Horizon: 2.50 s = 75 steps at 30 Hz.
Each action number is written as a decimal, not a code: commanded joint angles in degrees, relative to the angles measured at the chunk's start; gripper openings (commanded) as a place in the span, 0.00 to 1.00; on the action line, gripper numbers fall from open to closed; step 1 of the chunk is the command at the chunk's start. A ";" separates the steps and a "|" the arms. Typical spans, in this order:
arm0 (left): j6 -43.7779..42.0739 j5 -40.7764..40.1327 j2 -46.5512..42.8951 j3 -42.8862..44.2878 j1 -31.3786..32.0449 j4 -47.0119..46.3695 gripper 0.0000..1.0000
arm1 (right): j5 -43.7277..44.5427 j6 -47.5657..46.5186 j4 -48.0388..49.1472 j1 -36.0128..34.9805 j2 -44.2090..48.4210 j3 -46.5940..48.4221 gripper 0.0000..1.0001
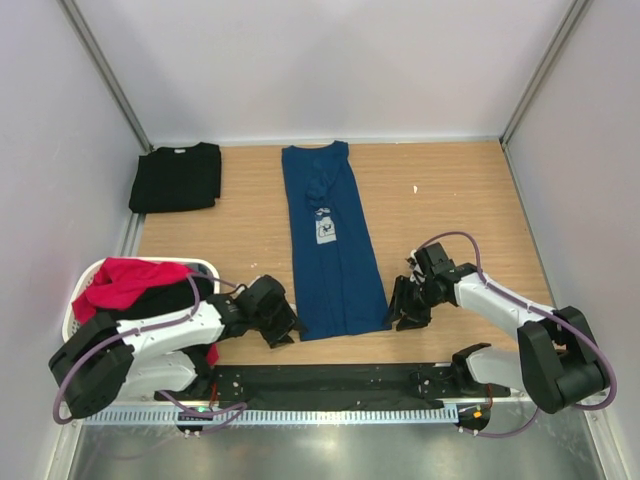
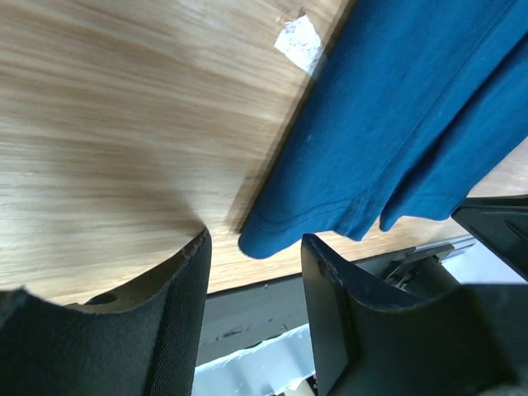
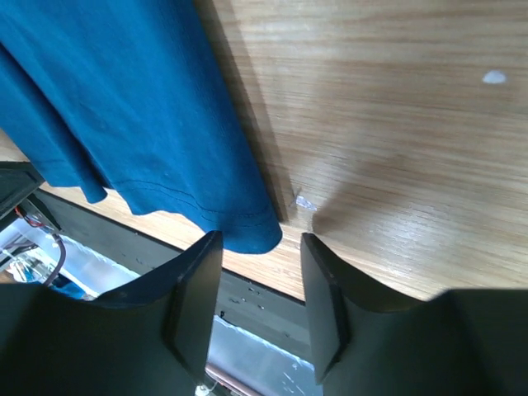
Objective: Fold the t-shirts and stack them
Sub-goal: Fold the tshirt
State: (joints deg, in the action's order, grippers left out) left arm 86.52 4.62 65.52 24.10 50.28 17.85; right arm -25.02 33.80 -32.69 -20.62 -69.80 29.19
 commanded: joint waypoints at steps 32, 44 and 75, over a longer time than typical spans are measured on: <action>-18.92 -2.69 6.98 29.40 -13.35 20.03 0.00 | -4.17 -0.14 -7.74 0.67 -14.30 30.54 0.01; -30.88 1.09 25.70 47.43 -24.00 16.43 0.00 | -3.11 -4.18 -8.80 4.10 -37.75 58.77 0.01; -34.31 2.85 45.84 61.68 -32.35 8.70 0.00 | -2.85 -7.43 -11.52 7.26 -60.71 85.77 0.01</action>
State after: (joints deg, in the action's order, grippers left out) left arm 52.27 7.68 110.91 83.59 18.61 29.17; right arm -27.75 27.31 -43.99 -13.41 -129.56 111.13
